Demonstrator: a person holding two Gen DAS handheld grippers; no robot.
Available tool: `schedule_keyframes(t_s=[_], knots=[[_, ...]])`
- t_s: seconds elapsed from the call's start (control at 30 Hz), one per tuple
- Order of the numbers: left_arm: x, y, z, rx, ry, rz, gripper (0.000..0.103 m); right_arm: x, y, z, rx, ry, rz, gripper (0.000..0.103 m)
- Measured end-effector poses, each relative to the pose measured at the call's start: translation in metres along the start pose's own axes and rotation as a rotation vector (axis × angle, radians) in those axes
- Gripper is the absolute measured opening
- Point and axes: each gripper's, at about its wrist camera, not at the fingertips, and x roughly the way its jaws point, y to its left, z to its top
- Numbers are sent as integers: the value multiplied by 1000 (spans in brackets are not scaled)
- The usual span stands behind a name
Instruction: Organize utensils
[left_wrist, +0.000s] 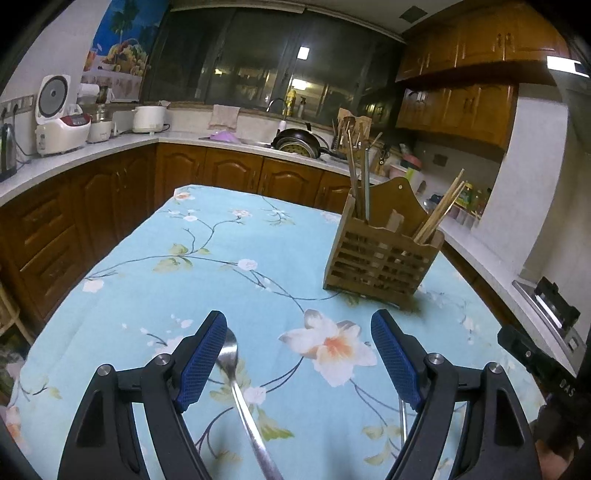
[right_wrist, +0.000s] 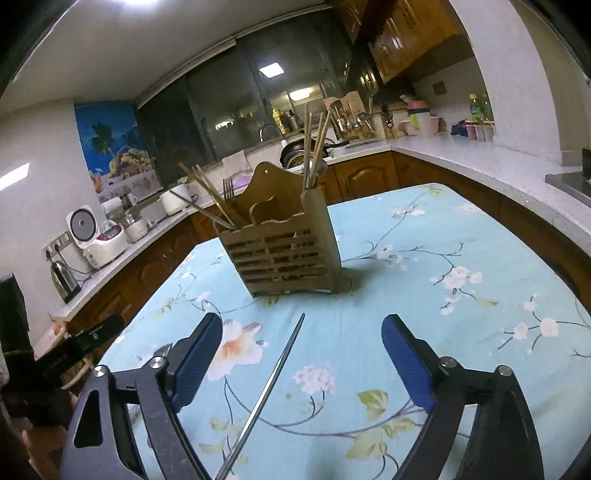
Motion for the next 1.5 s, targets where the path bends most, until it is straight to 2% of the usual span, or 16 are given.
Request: schedule_keyframes(t_s=[0.1, 0.17, 0.27, 0.33, 0.43, 0.53, 0.63, 0.83, 1.5], knots=[[-10, 1, -2, 28, -21, 10, 80, -11, 7, 0, -43, -16, -8, 94], [-21, -1, -4, 53, -47, 20, 82, -24, 14, 1, -81, -51, -23, 100], [-42, -4, -12, 94, -105, 40, 92, -49, 25, 2, -141, -139, -24, 103], [-60, -6, -22, 119, -160, 65, 102, -65, 31, -2, -184, -193, -36, 103], [-81, -10, -42, 154, -233, 97, 102, -80, 35, -17, -225, -258, -66, 103], [-95, -12, -62, 182, -268, 120, 102, -88, 32, -34, -215, -294, -89, 103], [-100, -9, -78, 179, -259, 132, 102, -90, 29, -43, -207, -299, -89, 103], [-102, -6, -91, 182, -220, 148, 102, -93, 25, -52, -208, -286, -110, 103], [-98, -6, -85, 197, -171, 190, 102, -100, 11, -62, -192, -275, -128, 103]])
